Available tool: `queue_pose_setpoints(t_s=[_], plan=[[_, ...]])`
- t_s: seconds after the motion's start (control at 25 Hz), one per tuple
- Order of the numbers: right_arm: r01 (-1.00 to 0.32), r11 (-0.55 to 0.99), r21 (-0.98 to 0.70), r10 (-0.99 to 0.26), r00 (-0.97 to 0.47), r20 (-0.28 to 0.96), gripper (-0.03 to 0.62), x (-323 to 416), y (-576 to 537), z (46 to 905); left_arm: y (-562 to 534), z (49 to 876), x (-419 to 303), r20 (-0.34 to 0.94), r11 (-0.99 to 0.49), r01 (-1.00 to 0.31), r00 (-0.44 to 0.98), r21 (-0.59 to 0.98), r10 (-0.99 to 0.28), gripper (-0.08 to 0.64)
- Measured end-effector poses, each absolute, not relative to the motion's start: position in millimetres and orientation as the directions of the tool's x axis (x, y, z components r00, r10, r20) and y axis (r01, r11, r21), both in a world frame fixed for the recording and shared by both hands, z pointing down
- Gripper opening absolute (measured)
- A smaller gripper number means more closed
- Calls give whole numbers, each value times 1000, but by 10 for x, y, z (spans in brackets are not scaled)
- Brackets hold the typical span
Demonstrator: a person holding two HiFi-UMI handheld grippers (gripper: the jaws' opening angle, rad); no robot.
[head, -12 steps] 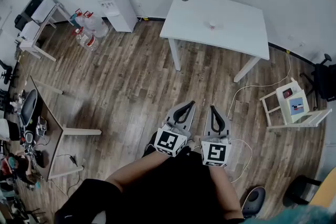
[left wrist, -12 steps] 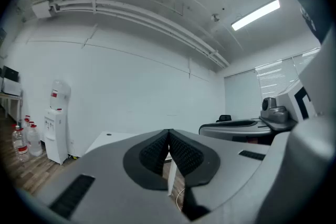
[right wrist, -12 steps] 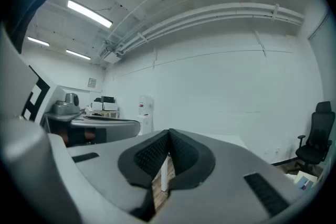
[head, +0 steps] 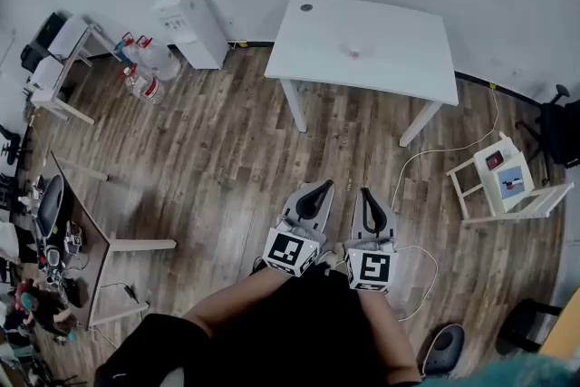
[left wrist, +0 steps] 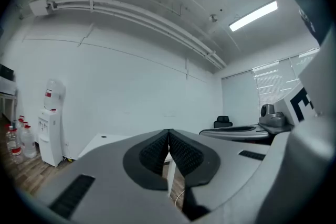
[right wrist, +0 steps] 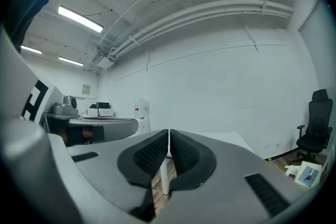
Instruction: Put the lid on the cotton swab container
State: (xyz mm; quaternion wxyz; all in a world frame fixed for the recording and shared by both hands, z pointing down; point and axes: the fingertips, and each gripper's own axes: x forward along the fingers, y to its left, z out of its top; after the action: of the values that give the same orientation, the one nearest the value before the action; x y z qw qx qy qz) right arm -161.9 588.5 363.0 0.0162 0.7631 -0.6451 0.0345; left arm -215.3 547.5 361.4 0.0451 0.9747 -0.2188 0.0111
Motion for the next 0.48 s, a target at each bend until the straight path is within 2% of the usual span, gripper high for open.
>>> queue_pose_setpoints(t_s=[0.48], plan=[[-985,-170,-6,-979,168,117,32,-916,4912,3784,4491,3883,-1427,50,-917,-382,924,120,-378,12]])
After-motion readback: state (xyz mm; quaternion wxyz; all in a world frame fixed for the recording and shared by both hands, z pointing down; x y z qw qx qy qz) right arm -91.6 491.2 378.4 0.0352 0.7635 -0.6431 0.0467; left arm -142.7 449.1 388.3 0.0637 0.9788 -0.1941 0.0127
